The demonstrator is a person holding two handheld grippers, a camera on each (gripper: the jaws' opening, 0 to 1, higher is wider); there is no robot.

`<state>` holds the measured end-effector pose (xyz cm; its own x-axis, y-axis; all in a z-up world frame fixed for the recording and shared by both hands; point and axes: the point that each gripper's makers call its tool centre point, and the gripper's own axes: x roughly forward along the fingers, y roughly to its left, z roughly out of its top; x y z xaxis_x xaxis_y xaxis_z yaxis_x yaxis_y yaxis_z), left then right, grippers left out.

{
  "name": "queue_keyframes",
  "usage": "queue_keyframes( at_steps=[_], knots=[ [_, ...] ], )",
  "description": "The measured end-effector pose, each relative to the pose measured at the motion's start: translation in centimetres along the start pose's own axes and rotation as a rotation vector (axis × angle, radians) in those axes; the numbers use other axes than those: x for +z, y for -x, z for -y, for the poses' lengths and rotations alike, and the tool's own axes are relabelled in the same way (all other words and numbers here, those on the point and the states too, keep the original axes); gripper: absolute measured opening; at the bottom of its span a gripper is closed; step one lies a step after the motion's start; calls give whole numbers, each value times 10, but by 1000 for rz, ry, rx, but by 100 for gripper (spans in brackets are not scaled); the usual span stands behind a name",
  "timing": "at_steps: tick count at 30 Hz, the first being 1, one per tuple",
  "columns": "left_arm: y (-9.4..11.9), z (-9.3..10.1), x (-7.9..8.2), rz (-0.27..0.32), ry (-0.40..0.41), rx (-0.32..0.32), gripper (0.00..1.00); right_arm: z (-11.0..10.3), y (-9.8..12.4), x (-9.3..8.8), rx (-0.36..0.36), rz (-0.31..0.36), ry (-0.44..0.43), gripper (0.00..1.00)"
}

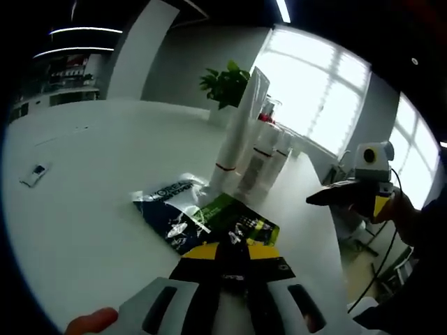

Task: Arrange the skincare products in the storage area until every visible bottle or jar stands upright without overlapping.

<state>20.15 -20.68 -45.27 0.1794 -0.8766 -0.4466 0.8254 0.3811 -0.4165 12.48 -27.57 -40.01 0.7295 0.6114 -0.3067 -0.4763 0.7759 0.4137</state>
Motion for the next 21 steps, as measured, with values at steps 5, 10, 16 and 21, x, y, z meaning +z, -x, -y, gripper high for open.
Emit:
queue_keyframes(
  at_steps=[5, 10, 16, 21],
  knots=[
    [-8, 3, -1, -27, -74, 11, 10, -1, -1, 0, 2, -1, -1, 64],
    [-12, -2, -10, -69, -137, 44, 8, -3, 0, 1, 5, 6, -7, 64],
    [-11, -5, -11, -83, -170, 64, 3, -1, 0, 0, 2, 3, -9, 64],
    [-11, -8, -11, -78, -176, 73, 0, -1, 0, -3, 1, -1, -17, 64]
  ],
)
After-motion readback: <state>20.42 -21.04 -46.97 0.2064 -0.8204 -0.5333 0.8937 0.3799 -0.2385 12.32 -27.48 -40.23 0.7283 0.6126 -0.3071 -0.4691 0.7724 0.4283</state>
